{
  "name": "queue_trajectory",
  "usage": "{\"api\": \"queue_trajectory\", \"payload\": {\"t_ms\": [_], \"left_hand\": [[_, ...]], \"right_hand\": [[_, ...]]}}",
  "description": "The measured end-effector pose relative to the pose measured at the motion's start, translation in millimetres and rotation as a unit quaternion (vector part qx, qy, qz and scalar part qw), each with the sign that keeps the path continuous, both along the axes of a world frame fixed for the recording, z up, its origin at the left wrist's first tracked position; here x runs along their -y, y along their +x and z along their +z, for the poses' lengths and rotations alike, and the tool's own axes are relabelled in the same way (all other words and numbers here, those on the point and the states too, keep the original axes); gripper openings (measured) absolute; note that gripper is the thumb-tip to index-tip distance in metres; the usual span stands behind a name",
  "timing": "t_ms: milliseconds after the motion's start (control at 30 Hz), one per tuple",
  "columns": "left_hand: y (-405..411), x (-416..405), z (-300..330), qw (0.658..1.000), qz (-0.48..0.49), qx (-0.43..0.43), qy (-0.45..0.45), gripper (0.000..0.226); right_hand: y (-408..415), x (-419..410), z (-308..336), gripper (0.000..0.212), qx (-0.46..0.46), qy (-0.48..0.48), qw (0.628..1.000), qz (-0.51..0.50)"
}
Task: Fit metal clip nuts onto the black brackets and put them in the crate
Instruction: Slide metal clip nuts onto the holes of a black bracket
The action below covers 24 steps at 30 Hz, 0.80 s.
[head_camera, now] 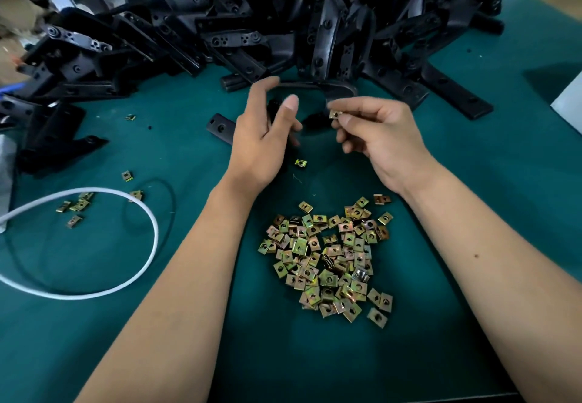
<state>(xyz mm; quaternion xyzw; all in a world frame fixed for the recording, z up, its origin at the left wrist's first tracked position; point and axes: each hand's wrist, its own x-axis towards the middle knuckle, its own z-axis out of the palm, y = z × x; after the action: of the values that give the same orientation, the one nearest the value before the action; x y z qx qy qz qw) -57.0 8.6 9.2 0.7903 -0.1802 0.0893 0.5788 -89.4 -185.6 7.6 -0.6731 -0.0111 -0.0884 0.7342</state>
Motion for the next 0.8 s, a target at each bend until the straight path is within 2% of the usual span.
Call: {"api": "queue_trajectory", "payload": {"t_ms": [200,300,433,600,800], "left_hand": [[2,2,-4,0.995,0.09,0.032,0.005,0.04],[1,4,-4,0.992,0.109,0.063,0.01,0.046],[-3,9,-1,0.989,0.105,0.101,0.017,0.052],[-5,14,1,0.978,0.133,0.162,-0.003,0.05],[-4,16,0,0.976,0.128,0.176,-0.006,0.053]], "right_hand": [[-1,-3,0,0.022,0.028,-0.08,0.996,-0.001],[-4,-9,2,0.015,0.041,-0.079,0.996,-0.001],[-9,-24,6,0.011,0.037,-0.025,0.999,0.007],[-12,-35,12,0.008,-0.037,0.089,0.995,0.009],[-14,-36,17,0.008,-0.069,0.141,0.987,0.025]]}}
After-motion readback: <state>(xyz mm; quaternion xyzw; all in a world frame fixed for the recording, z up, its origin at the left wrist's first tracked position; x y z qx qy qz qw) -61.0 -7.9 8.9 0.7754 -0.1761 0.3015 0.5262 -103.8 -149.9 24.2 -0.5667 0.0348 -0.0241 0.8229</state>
